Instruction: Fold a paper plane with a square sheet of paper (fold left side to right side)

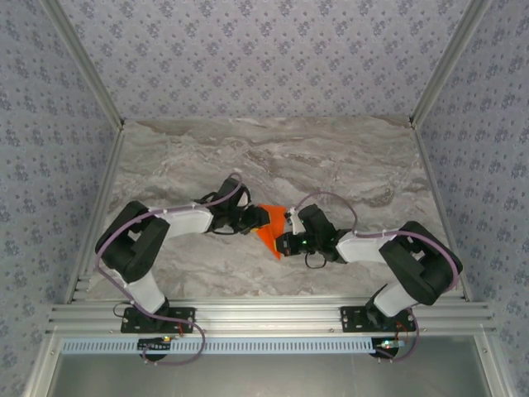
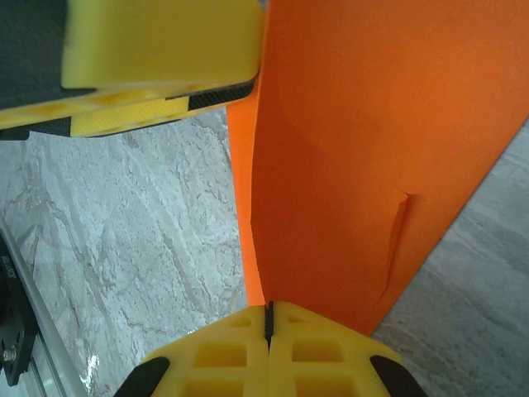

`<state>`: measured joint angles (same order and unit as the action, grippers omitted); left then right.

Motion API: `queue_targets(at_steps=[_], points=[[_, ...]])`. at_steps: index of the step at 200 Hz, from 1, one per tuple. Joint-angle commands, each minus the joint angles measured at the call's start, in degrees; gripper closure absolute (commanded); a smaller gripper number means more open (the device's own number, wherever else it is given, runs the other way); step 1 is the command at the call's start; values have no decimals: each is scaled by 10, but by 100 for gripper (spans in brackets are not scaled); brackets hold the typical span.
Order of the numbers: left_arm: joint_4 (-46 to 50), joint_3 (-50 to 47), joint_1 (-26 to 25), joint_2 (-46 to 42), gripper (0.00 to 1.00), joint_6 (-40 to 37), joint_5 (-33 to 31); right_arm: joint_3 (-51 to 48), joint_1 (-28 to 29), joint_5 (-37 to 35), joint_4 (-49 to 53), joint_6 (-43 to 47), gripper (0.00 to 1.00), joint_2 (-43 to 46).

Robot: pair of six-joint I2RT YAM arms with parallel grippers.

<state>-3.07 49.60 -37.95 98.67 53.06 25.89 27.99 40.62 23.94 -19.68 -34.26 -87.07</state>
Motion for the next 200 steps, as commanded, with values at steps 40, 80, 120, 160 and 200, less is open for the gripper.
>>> queue_targets(at_steps=[40, 80, 120, 160, 200], points=[[-4, 27, -9, 33, 61, -1, 3, -18, -8, 7, -18, -13, 100, -9], [-15, 21, -9, 30, 61, 2, -3, -26, -14, 13, -35, -34, 100, -19], [-16, 0, -7, -22, 51, -5, -24, -25, -17, 15, -36, -38, 100, -32], [2, -26, -2, -67, 48, -11, -54, -27, -17, 15, -46, -45, 100, -35], [-14, -39, -1, -52, 66, -2, -50, -33, -18, 24, -67, -54, 100, -30]])
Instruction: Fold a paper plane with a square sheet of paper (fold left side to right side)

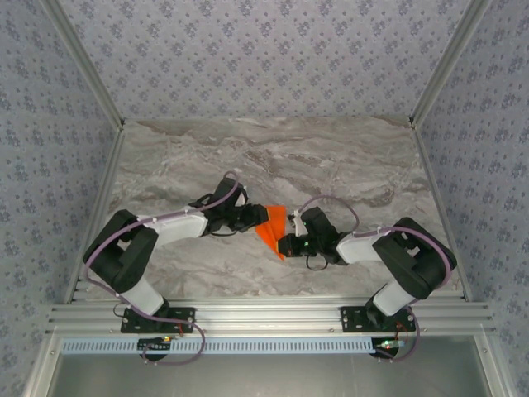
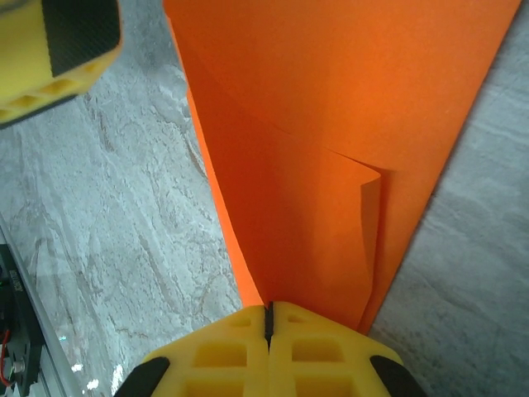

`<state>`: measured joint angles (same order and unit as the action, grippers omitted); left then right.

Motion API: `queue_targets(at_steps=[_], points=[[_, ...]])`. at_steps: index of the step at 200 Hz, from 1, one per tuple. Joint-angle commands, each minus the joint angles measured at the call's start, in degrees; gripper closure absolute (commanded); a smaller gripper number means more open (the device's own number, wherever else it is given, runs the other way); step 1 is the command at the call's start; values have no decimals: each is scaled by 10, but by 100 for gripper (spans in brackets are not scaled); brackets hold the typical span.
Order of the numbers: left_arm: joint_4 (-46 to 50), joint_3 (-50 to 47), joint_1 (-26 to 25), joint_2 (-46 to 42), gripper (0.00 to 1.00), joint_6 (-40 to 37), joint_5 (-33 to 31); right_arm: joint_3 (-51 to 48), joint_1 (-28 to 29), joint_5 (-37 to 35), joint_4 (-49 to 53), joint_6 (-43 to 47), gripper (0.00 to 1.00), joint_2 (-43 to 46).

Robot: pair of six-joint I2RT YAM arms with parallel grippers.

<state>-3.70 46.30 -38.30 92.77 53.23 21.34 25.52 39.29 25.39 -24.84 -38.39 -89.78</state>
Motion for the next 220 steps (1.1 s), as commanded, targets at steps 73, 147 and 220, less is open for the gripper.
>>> queue_targets(at_steps=[73, 147, 220], points=[[-29, 5, 0, 34, 70, -4, 12, -17, -14, 26, -49, -34, 100, -3], [-44, 33, -6, 77, 67, -1, 23, -22, -19, 34, -61, -46, 100, -12], [-36, 45, -9, 101, 66, -6, 23, -22, -27, 38, -66, -60, 99, -27]])
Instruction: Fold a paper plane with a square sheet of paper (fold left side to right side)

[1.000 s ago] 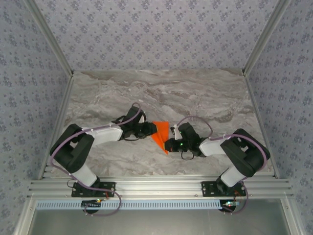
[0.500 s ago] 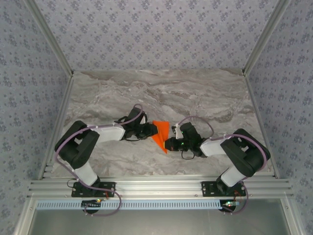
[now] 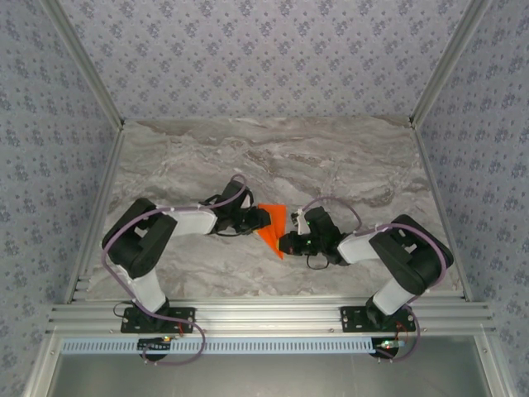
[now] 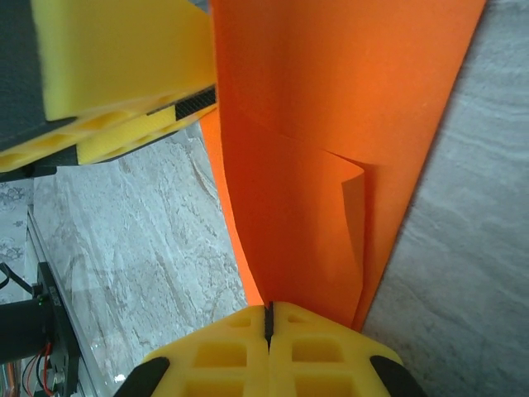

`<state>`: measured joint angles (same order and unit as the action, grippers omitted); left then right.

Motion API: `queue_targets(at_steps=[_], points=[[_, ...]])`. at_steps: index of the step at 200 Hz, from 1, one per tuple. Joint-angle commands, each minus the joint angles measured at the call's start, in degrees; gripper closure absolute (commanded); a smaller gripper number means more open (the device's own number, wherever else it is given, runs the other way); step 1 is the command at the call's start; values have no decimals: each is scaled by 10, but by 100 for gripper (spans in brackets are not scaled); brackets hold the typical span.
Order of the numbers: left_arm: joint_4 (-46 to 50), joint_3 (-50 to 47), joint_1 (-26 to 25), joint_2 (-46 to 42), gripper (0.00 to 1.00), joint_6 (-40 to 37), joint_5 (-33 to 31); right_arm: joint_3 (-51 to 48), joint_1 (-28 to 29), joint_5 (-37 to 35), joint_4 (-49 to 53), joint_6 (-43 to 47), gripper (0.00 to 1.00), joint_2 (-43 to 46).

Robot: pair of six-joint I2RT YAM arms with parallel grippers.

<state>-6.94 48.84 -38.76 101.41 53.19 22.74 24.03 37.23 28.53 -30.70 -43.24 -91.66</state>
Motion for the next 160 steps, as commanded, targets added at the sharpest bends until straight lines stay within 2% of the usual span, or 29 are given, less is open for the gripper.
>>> queue_targets(at_steps=[1, 59, 117, 160], points=[[-4, 20, -5, 14, 66, -5, 9, -7, -6, 6, -7, -12, 99, -8], [13, 23, -4, 23, 66, -11, -4, -4, -15, 20, -8, -13, 92, -3], [16, 23, -5, 24, 66, -11, -5, 12, -60, 66, -7, -17, 68, 29], [16, 21, -5, 20, 66, -9, -6, 52, -86, 85, 9, -13, 66, -3]])
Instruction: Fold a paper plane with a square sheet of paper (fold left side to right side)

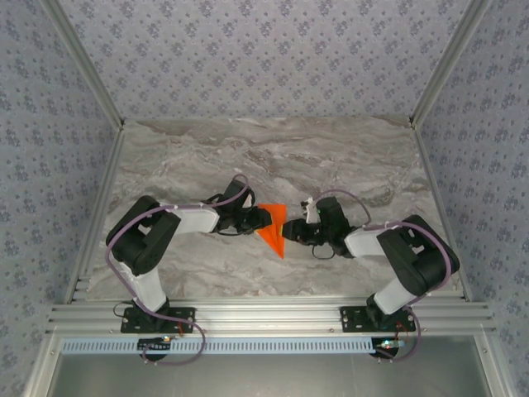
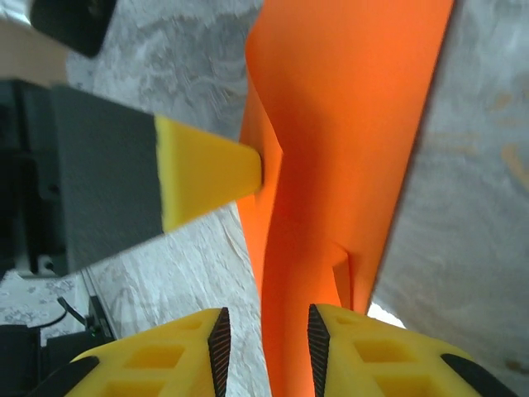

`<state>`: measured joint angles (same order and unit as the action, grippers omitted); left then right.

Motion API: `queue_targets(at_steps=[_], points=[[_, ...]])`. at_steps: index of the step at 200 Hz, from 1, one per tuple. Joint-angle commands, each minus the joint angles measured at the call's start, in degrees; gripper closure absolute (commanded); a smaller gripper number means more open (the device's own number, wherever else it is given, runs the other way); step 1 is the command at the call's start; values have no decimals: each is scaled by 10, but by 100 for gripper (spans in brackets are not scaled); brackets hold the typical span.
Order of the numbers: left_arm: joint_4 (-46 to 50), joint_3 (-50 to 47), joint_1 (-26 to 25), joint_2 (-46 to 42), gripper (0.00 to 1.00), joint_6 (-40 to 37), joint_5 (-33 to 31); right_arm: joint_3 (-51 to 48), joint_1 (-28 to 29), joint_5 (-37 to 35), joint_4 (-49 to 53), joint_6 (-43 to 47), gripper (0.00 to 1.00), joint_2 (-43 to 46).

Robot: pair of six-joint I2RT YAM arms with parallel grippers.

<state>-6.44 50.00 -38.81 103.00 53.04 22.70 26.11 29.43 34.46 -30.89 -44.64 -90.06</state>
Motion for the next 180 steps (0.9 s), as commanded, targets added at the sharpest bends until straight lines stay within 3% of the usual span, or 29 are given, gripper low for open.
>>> queue_targets(at_steps=[1, 101, 156, 180], points=[[10, 10, -5, 4, 66, -8, -5, 32, -8, 26, 11, 1, 66, -20], [9, 8, -4, 1, 66, -7, -5, 91, -1, 37, 2, -8, 70, -110], [10, 8, -4, 1, 66, -7, -4, 96, -2, 33, 16, 4, 90, -122], [11, 7, -4, 0, 66, -8, -4, 99, -7, 12, 58, 28, 93, -110]])
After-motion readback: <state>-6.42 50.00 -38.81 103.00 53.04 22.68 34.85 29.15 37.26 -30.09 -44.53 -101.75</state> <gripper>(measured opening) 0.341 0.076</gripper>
